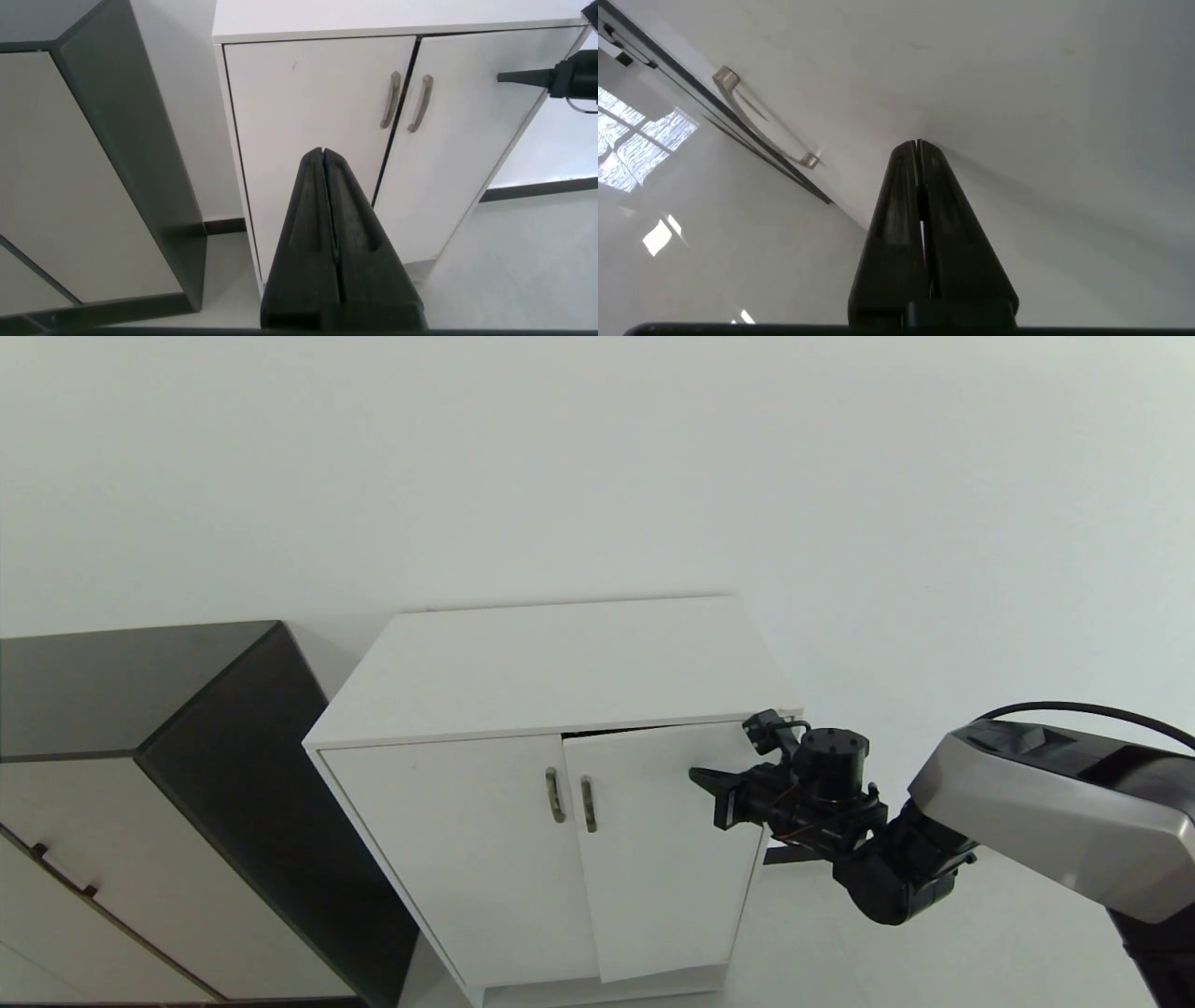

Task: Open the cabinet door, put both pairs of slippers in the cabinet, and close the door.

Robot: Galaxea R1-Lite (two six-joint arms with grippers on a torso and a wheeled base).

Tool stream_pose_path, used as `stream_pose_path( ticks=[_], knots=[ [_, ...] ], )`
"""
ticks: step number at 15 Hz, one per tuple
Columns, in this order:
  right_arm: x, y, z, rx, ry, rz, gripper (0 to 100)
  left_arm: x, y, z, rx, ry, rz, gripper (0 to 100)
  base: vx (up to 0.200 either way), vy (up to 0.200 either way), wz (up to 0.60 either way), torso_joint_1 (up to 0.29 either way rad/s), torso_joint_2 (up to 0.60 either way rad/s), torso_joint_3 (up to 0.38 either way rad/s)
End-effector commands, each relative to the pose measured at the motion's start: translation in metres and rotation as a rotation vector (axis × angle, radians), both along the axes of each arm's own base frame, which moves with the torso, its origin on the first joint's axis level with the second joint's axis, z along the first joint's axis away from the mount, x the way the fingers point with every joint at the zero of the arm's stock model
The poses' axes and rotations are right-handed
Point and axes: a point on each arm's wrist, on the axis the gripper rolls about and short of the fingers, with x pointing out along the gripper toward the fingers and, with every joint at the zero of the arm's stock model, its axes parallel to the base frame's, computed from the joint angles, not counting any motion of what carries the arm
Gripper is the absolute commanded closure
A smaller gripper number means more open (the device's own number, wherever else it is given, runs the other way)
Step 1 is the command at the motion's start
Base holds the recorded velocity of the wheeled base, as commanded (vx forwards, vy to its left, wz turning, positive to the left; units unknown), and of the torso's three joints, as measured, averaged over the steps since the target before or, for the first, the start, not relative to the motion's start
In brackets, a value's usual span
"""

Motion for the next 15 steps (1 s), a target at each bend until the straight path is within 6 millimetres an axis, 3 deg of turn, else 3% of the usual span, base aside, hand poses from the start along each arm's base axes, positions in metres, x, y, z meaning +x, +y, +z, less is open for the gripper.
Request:
stream_pose_path(
  ticks=[1,15],
  knots=[
    [0.0031,-0.0014,-0.0056,-0.004,0.007,-0.006,100,0.0000,0.0000,0.0000,-0.001,0.000,0.000,100,0.000,0.000,0.00,0.000,0.00,0.000],
    [0.0087,-0.0001,-0.0034,0.001,-0.001,-0.009,100,0.0000,0.0000,0.0000,-0.001,0.000,-0.001,100,0.000,0.000,0.00,0.000,0.00,0.000]
  ],
)
